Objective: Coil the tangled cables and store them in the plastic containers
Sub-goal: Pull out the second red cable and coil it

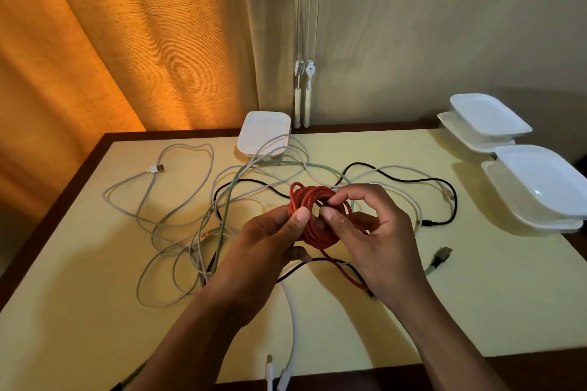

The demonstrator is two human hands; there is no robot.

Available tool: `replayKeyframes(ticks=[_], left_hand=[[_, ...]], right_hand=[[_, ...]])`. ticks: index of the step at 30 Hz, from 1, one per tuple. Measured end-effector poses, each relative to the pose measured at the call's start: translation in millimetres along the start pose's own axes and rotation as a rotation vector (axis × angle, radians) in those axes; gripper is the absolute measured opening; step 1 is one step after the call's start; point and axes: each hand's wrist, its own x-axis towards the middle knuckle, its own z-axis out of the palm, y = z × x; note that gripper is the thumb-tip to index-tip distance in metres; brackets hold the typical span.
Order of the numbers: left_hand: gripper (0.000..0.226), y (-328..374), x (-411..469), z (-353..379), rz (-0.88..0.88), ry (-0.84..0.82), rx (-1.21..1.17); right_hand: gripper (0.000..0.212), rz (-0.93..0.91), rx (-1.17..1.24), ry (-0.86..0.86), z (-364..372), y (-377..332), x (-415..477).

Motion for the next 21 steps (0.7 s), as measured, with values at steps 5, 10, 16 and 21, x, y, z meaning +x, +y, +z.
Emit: replayKeyframes(ticks=[5, 10, 16, 21], left_hand=[[0.04, -3, 2, 2, -0.014, 0.026, -0.08], [0.043, -1, 3, -3, -0.022, 0.013, -0.059], [0.04, -3, 4, -1, 0.016, 0.078, -0.035], [0.04, -4, 3, 3, 0.022, 0.066, -0.089]], right_hand=[[0.025, 0.193, 0.288, 0.051, -5, -4, 3], [0.038, 0.268, 0.56, 0.001, -8, 2, 6], [0.036, 0.23, 0.328, -0.066, -3, -13, 0], [0.029, 0.153, 0.134, -0.041, 0, -7, 0]])
